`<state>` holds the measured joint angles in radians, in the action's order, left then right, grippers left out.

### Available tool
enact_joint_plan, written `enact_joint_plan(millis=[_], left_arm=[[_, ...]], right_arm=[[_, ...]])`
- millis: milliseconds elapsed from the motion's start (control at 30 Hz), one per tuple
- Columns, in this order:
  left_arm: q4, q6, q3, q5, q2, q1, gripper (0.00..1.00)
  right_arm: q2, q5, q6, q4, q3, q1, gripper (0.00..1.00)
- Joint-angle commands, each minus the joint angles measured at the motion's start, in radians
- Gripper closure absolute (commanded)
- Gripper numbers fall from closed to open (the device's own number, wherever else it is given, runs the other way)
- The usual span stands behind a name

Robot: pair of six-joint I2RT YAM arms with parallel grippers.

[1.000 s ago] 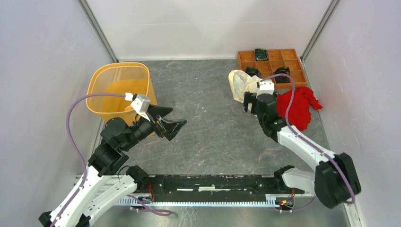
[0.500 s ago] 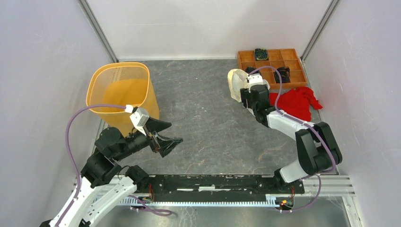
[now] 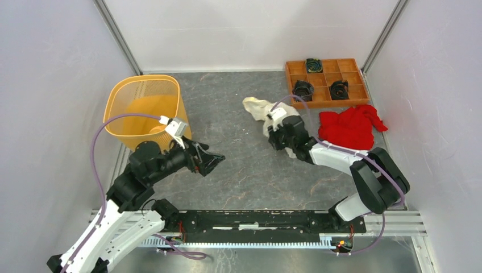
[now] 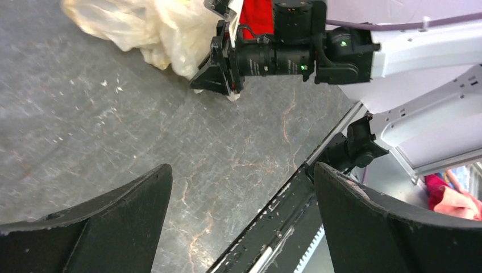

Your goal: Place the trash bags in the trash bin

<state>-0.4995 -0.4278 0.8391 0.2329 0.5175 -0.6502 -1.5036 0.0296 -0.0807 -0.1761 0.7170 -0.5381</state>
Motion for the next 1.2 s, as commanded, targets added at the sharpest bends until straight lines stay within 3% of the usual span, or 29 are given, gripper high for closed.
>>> enact_joint_plan(millis=[0,133,400,500,633,900,1167], left_arm=[[0.154,-0.145,-0.060,0.026,0.082,-0.002,0.00],[0.164,-0.146,-0.076,0.015,0.185,-0.004,0.00],[0.191,-0.187,-0.030,-0.102,0.357,-0.003,0.00],[0.211,-0.172,0.012,-0.121,0.446,-0.004,0.00],[0.170,-0.100,0.077,-0.134,0.551,-0.008,0.02],[0.165,-0.020,0.003,-0.072,0.539,-0.008,0.00],[0.087,-0.001,-0.006,-0.257,0.508,-0.008,0.00]], right_arm=[[0.041,0.113,0.021,0.004,-0.009,-0.135,0.71],[0.062,0.162,0.029,0.050,-0.027,-0.212,0.79],[0.234,0.250,0.012,0.021,-0.199,-0.210,0.92],[0.280,0.322,0.027,0.032,-0.212,-0.211,0.99],[0.371,0.334,0.053,0.108,-0.193,-0.210,1.00],[0.525,0.234,0.130,0.218,-0.234,-0.210,1.00],[0.572,0.242,0.105,0.281,-0.249,-0.211,1.00]])
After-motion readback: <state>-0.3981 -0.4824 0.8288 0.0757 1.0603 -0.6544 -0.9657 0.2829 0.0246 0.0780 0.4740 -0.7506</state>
